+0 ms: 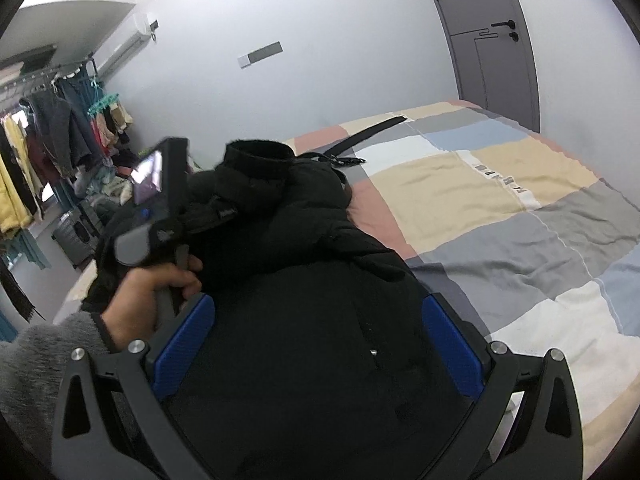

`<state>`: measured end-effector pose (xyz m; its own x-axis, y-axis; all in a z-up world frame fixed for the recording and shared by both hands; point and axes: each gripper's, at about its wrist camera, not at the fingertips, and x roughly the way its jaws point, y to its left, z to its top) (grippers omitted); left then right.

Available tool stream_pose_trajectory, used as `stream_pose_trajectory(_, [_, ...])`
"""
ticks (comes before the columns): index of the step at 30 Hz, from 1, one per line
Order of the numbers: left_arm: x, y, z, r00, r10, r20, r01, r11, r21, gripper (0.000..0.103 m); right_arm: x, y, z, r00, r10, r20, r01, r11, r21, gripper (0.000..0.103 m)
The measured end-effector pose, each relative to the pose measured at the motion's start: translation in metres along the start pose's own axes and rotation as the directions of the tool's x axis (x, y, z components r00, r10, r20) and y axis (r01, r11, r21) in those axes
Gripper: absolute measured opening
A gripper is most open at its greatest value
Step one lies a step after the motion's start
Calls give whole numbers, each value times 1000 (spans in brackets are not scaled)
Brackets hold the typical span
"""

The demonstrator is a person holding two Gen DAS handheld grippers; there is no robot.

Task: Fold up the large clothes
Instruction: 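Lay the sleeve on the jacket body, open the left tool and withdraw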

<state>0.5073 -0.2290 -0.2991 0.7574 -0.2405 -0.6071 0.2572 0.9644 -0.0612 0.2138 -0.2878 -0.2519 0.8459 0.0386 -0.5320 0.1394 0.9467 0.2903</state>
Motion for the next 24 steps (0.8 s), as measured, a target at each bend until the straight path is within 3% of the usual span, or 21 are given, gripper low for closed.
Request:
stream_pose_trajectory(8, [-43,7,13,997,73,28,-72,997,-29,18,1,6,-1,1000,-13,15,14,999,-34,103])
stream_pose_trajectory(11, [-61,6,9,996,84,27,-84,996,-4,26,-2,7,-3,999,-28,26,29,998,-51,103])
stream_pose_trajectory(14, [-81,11,7,997,78,26,-77,997,-26,46,-3,8,-5,999,-38,18,39,997,-65,103])
stream_pose_trajectory(16, [-98,14,4,995,88,49,-87,996,-31,70,-6,10,-5,999,-41,27,42,997,-68,103])
stream_pose_trajectory(18, [-116,16,2,993,94,67,-92,995,-35,78,-11,12,-5,998,-41,37,44,996,-80,103])
stream_pose_trajectory(24, [-174,33,0,989,106,101,-100,993,-64,78,-23,17,-6,997,-33,65,40,995,-96,103])
